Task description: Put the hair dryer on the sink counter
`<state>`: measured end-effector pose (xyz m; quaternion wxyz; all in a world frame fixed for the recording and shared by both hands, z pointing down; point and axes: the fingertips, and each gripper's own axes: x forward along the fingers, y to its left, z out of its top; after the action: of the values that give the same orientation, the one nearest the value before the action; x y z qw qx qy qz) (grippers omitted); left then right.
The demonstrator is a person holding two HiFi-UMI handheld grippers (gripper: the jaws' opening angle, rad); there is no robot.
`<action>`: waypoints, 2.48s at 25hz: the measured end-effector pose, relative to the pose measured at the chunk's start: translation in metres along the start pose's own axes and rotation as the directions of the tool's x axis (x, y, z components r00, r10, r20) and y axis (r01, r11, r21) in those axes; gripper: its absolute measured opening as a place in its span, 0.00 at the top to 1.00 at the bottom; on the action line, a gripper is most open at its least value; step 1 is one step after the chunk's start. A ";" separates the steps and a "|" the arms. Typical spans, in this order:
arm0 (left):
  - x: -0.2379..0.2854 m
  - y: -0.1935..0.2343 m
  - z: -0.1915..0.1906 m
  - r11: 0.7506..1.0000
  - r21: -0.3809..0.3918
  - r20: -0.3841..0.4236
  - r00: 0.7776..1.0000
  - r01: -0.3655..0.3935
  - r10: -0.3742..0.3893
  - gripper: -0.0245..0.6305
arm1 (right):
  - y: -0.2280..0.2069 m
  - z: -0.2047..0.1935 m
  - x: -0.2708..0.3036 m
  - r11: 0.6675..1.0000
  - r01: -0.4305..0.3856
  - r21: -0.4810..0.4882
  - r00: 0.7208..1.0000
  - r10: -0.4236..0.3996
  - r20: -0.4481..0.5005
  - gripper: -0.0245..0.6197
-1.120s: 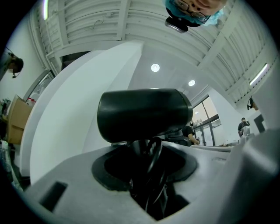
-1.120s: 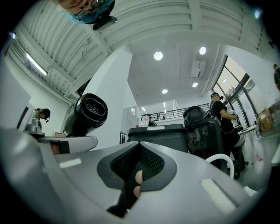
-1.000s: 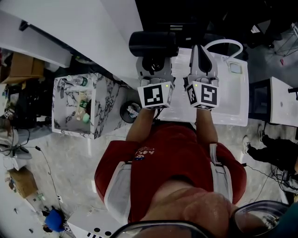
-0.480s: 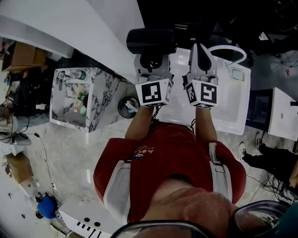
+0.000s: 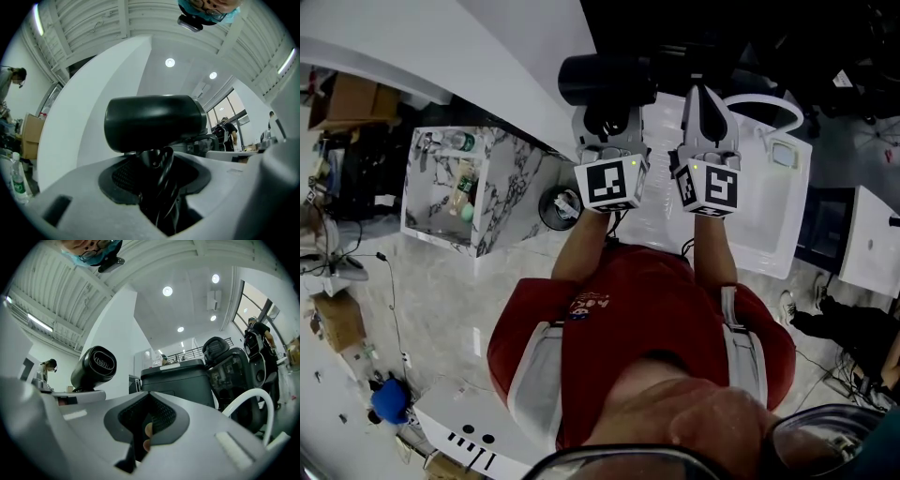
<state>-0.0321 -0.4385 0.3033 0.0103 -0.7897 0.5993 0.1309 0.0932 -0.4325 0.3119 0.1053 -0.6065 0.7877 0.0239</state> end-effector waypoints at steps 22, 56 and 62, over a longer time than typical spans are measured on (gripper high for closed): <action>-0.014 0.023 -0.091 0.999 0.009 -0.245 0.969 -0.039 0.040 0.66 | 0.002 -0.022 0.000 1.000 -0.013 0.014 0.999 0.013 -0.033 0.96; -0.040 0.022 -0.260 0.998 -0.019 -0.625 0.780 -0.059 0.034 0.66 | -0.008 -0.057 0.009 0.999 0.002 0.050 0.996 0.002 -0.089 0.96; -0.054 0.018 -0.292 0.999 -0.010 -0.694 0.719 -0.049 0.028 0.66 | -0.009 -0.061 0.008 0.998 0.009 0.066 0.996 -0.003 -0.093 0.96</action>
<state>-0.0058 -0.4431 0.5997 -0.2282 -0.7687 0.5741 -0.1656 0.0918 -0.4532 0.3709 0.0888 -0.6055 0.7902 -0.0309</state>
